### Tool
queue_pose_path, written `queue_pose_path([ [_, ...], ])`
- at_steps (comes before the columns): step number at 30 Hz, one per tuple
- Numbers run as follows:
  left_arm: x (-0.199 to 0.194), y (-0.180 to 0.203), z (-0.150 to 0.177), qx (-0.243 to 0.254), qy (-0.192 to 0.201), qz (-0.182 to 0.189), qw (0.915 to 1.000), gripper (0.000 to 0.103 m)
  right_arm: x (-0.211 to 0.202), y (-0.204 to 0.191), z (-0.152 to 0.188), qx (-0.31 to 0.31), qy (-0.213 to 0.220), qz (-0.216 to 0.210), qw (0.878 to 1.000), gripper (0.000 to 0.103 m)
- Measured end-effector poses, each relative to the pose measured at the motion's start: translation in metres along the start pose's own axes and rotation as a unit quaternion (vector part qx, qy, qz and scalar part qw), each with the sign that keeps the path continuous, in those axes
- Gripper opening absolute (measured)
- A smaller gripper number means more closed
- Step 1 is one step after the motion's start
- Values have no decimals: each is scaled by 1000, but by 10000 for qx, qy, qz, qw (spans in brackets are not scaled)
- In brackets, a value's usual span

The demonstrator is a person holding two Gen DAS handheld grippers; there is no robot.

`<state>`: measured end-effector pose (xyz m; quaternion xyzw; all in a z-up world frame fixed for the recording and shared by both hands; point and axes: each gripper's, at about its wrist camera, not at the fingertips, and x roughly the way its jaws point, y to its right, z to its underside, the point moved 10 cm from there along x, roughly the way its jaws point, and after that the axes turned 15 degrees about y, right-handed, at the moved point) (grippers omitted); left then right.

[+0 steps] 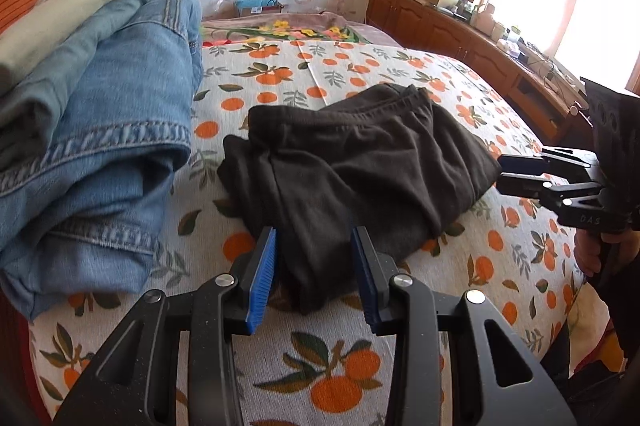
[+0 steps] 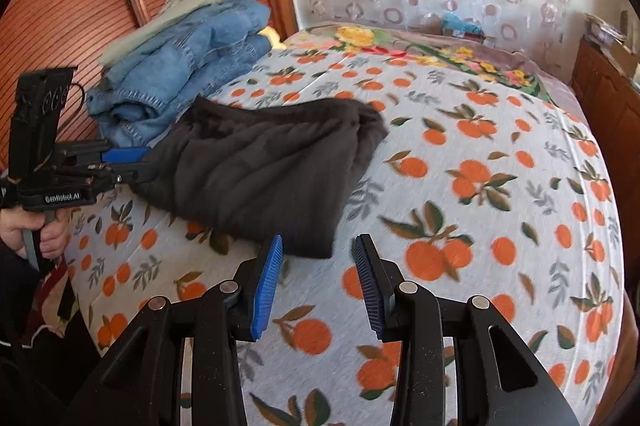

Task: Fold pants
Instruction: 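Press the folded garment's edge flat with the right gripper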

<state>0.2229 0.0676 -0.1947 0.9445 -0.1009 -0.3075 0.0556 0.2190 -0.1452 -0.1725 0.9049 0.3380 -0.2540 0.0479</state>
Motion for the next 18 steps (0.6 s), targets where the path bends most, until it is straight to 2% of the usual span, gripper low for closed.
queue_pose_path([
  [9, -4, 2, 16, 46, -191, 88, 9998, 39, 13, -6, 0, -191, -65, 43, 9998, 39],
  [10, -4, 2, 18, 57, -213, 91, 9997, 39, 14, -5, -1, -200, -33, 40, 9998, 37],
  [11, -3, 2, 20, 68, -227, 92, 9997, 39, 13, -5, -2, -195, -12, 6, 9998, 27],
  [14, -3, 2, 21, 123, -165, 78, 9998, 39, 15, -3, -4, -180, 41, -43, 9998, 14],
  [15, -3, 1, 21, 162, -151, 56, 9997, 39, 15, -1, -4, -177, 44, -45, 9998, 11],
  [18, -3, 2, 22, 287, -120, 47, 9995, 28, 10, 3, -5, -179, 118, -12, 9998, 7],
])
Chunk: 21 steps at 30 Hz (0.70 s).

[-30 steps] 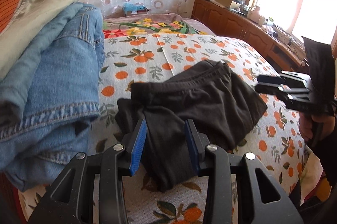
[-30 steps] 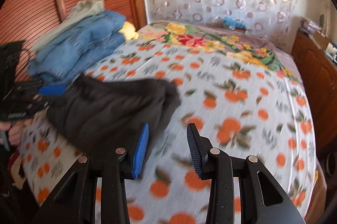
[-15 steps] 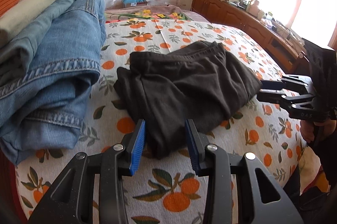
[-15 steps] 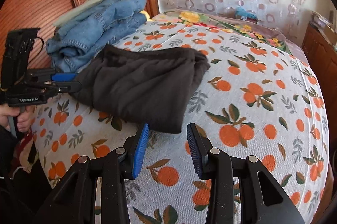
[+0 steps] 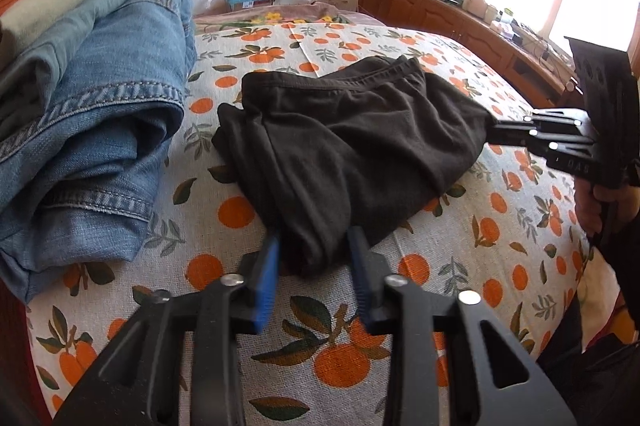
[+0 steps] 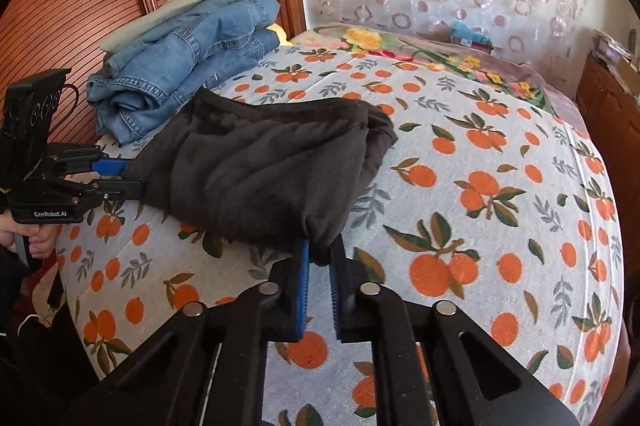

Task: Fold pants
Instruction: 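Press the folded garment's edge flat with the right gripper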

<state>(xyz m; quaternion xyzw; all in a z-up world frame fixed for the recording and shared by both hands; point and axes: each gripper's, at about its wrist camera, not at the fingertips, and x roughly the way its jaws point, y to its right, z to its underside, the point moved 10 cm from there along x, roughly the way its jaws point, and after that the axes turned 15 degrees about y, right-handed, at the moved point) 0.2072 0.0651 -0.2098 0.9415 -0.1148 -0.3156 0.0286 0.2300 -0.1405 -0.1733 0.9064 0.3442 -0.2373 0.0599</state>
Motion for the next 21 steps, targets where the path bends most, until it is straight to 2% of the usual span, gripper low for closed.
queue_pose_path([
  [2, 0, -2, -1, -17, 17, 13, 10000, 21, -4, 4, -3, -70, 73, 92, 9999, 7],
  [5, -1, -5, -2, -122, 49, 71, 9999, 16, -7, 8, -5, -72, 116, 148, 9998, 6],
  [13, -8, -5, 2, -93, 23, 81, 9999, 14, -10, 10, 2, 22, 15, 93, 10000, 6],
  [17, -14, -3, 4, -24, -4, 58, 10000, 7, -17, 9, 5, 156, 39, 46, 9999, 6],
  [21, -19, 0, 6, -16, -5, 96, 10000, 7, -27, 6, 5, 176, 96, 31, 9998, 6],
])
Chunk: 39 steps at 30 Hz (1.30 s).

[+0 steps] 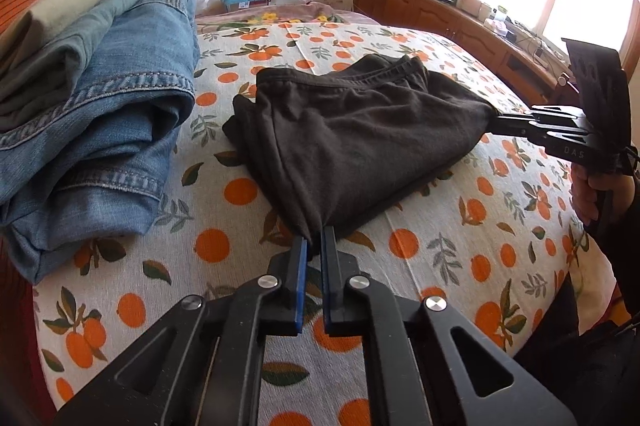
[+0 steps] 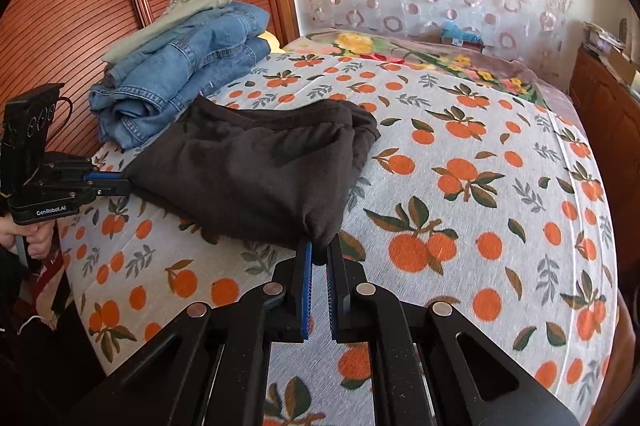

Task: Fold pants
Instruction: 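Press the folded garment's edge flat with the right gripper, then position both grippers at the folded black garment's edge and close on it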

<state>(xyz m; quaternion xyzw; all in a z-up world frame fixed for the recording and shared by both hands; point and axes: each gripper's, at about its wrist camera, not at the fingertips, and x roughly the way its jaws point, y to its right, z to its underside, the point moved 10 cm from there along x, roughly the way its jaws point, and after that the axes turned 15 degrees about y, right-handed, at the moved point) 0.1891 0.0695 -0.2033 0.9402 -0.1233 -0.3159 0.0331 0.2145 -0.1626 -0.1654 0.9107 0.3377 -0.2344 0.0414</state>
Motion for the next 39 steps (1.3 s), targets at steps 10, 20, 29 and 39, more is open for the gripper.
queue_pose_path([
  [10, -11, 0, -16, 61, 173, -145, 9997, 14, -16, 8, -8, -11, 45, 183, 9998, 11],
  [20, 8, -18, -50, -198, 380, -274, 9987, 37, -5, 28, -37, -100, 231, 337, 9991, 29],
  [29, 37, -7, -64, -55, 331, -185, 9993, 37, 63, 22, -52, -214, 11, -11, 9998, 34],
  [39, 47, -9, -61, -49, 272, -195, 9994, 37, 102, 22, -56, -174, -167, -308, 9992, 34],
])
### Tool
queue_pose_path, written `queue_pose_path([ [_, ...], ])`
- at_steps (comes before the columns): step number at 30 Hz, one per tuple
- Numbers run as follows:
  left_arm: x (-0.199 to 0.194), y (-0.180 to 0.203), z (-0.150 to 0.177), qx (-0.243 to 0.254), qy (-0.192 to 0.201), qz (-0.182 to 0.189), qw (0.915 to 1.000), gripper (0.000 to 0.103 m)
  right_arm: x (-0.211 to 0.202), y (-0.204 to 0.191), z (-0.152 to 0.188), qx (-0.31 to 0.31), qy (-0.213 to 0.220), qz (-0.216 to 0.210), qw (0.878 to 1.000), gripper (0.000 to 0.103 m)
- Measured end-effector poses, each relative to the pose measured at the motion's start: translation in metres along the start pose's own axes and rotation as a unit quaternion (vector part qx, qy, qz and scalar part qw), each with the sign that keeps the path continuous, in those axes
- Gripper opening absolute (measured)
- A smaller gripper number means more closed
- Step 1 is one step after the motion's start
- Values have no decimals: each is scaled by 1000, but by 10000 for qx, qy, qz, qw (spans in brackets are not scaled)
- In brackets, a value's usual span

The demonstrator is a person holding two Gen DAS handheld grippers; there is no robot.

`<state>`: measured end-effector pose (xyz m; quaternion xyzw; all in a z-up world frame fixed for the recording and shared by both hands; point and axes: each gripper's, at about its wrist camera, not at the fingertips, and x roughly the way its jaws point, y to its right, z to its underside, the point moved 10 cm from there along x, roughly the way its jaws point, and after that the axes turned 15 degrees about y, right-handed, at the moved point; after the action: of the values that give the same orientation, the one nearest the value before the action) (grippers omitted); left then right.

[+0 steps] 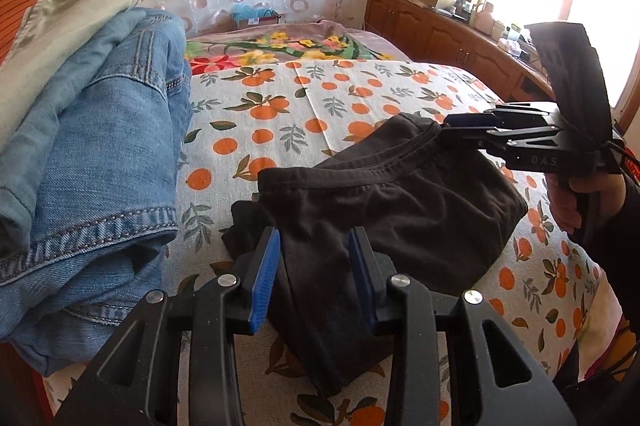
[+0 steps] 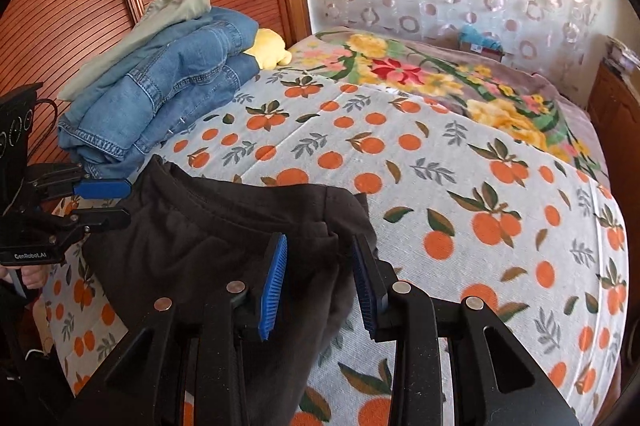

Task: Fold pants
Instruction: 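Position both grippers at the folded black garment's edge and close on it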

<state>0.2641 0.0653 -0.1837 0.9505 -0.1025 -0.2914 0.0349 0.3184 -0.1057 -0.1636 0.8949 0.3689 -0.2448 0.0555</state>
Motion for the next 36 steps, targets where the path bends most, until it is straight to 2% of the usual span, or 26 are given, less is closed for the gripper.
queue_pose_path([
  [1, 0, -1, 0, -10, 0, -2, 10000, 37, 2, 0, -1, -1, 5, -36, 10000, 34],
  [2, 0, -1, 0, -17, 2, -5, 10000, 37, 3, -2, -3, -11, 13, -83, 10000, 19],
  [3, 0, -1, 0, -24, 5, -9, 10000, 37, 3, -3, -4, -54, 27, -88, 9999, 13],
  [6, -1, -1, -1, -26, 28, -10, 10000, 37, -2, -5, -16, -124, 268, -81, 9995, 7],
  [10, -2, -1, -1, -29, 51, -26, 10000, 37, -7, -7, -30, -224, 626, -10, 9978, 6],
  [14, -3, 0, 2, -71, 32, -40, 10000, 37, 8, -3, -18, -305, 353, 176, 9988, 6],
  [16, -3, 0, 5, -83, 14, -45, 10000, 37, 14, 1, -10, -271, 168, 283, 9991, 8],
  [17, -3, 1, 6, -76, 7, -55, 10000, 37, 14, 3, -7, -227, 140, 310, 9992, 13],
  [20, -4, 1, 8, -53, 18, -97, 9999, 37, 6, 5, -6, -106, 214, 325, 9992, 19],
  [21, -4, 1, 8, -68, 17, -107, 9999, 39, 2, 6, -7, -96, 239, 369, 9990, 26],
  [22, -3, 0, 9, -103, 23, -119, 9999, 46, 0, 6, -7, -93, 249, 401, 9988, 31],
  [24, -3, 0, 11, -168, 40, -137, 9998, 49, -3, 6, -5, -47, 225, 377, 9990, 43],
  [27, -4, 1, 15, -201, 5, -148, 9997, 49, -4, 6, 4, 6, 65, 337, 9994, 47],
  [32, -9, 0, 17, -298, 83, -211, 9993, 49, 2, 12, 12, 160, -158, 314, 9993, 47],
  [36, -12, -3, 23, -565, 111, -301, 9979, 49, 4, 11, 13, 322, -143, 222, 9991, 47],
])
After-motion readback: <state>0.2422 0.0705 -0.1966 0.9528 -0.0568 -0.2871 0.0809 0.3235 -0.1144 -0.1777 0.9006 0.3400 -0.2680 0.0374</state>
